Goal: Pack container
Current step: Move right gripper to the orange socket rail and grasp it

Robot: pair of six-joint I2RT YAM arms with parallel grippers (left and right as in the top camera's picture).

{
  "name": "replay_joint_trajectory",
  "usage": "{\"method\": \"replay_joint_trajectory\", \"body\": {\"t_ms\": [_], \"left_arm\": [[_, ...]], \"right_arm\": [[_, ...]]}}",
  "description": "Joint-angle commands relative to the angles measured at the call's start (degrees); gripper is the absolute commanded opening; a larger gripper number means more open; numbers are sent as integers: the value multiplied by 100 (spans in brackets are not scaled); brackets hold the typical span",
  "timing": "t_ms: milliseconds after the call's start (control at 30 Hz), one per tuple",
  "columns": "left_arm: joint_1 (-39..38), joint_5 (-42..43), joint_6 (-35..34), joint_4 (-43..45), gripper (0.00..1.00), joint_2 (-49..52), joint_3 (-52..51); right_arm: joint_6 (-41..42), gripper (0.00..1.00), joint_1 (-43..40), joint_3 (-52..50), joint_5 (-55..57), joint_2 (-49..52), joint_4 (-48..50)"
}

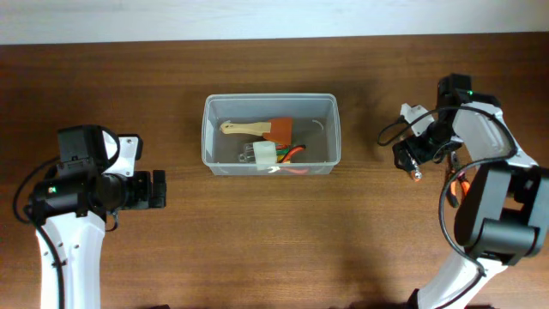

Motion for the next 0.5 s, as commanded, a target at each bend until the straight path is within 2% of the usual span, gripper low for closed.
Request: {"method": "replay_joint_trajectory", "body": {"t_ms": [0,400,467], "left_arm": [[11,85,-55,-9,99,-66,-17],[11,85,-55,-9,99,-66,-17],[11,85,-55,-9,99,-66,-17]], "right_arm": [[-17,99,-11,-31,-81,256,85],[68,100,-11,-31,-127,723,315],[72,97,-11,-31,-122,756,339]]}}
